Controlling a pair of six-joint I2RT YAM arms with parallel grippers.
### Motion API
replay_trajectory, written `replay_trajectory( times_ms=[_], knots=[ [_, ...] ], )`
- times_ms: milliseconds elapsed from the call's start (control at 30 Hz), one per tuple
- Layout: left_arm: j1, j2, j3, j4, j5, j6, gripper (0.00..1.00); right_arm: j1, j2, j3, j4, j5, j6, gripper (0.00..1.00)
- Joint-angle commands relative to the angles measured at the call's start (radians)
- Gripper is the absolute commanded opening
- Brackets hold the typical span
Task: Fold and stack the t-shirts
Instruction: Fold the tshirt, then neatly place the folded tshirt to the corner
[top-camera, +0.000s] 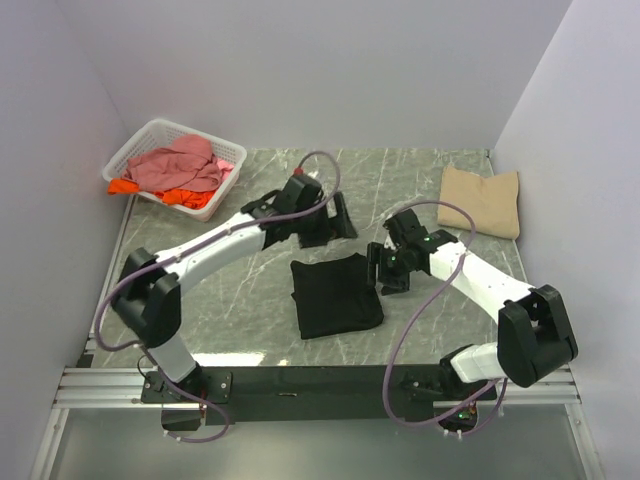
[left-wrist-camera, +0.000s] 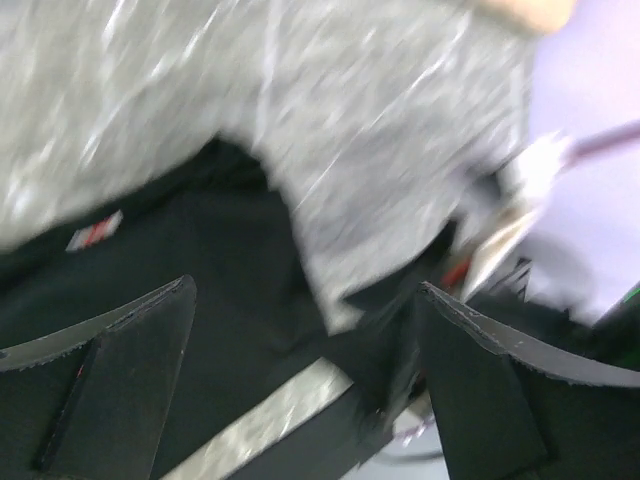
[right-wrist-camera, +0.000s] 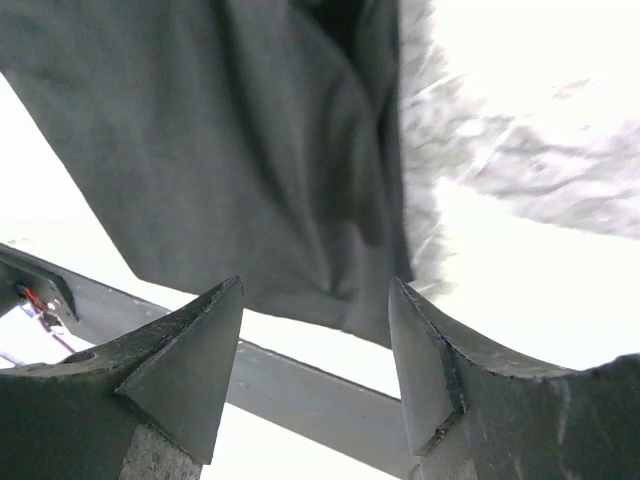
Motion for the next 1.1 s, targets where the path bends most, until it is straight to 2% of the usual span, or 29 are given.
replay_trajectory(
  times_ms=[0,33,167,400,633,900,1067],
  knots=[
    [0.006,-0.063,-0.158,-0.049,0.039,0.002,0.96,-0.053,-0.013,0.013,0.011,-0.035,-0.109,0.67],
    [0.004,-0.075,-0.23,-0.026,0.05,-0.014,0.96,-0.078,-0.01,0.005,0.02,-0.061,-0.129,0.68],
    [0.006,-0.1,-0.342,0.026,0.09,-0.05,0.96,-0.118,0.018,-0.018,0.083,-0.104,-0.163,0.68],
    [0.006,-0.059,-0.387,0.005,0.079,-0.038,0.96,-0.188,0.091,-0.101,0.253,-0.238,-0.207,0.7],
    [0.006,-0.043,-0.471,0.054,0.094,-0.054,0.96,-0.208,0.157,-0.156,0.336,-0.269,-0.229,0.73],
    [0.006,-0.03,-0.516,0.085,0.096,-0.058,0.96,-0.193,0.216,-0.199,0.424,-0.273,-0.201,0.82],
    [0.006,-0.02,-0.507,0.091,0.102,-0.058,0.96,-0.091,0.237,-0.181,0.427,-0.243,-0.169,0.85]
  ],
)
